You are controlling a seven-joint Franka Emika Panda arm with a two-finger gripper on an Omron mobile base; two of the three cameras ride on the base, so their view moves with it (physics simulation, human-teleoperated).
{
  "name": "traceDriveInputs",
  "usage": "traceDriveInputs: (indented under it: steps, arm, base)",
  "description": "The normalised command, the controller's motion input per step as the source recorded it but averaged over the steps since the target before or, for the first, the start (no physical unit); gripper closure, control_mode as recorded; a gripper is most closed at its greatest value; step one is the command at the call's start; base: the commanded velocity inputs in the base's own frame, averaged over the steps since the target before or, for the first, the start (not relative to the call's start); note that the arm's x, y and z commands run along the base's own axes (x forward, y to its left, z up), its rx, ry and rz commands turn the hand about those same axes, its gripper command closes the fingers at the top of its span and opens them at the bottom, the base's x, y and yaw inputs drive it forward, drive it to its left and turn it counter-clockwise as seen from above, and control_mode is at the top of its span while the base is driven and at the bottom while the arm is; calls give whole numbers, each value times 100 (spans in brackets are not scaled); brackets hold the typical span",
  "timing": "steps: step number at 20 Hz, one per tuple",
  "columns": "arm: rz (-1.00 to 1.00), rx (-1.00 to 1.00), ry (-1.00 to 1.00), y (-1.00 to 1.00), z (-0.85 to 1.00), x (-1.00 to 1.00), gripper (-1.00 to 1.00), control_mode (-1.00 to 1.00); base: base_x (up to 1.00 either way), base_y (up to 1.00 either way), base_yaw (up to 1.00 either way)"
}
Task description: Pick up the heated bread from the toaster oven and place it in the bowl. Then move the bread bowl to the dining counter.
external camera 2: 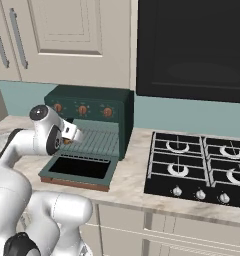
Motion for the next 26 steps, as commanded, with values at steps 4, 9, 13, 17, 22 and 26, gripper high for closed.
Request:
traceDriveInputs:
  steps: [4,9,13,17,22,26]
  arm:
    - [0,0,0,8,-22,22,-100,-100]
    - [0,0,0,9,-18,22,-100,-100]
    - [0,0,0,2,-13,11,100,-100]
    - [0,0,0,0,0,-1,100,-100]
    - [0,3,-1,2,13,-75,100,-100]
    - [6,2,0,21,62,-100,100,-100]
  base:
    - [0,0,0]
    - [0,0,0]
    - [0,0,0]
    - [0,0,0]
    - [0,0,0]
    - [0,0,0]
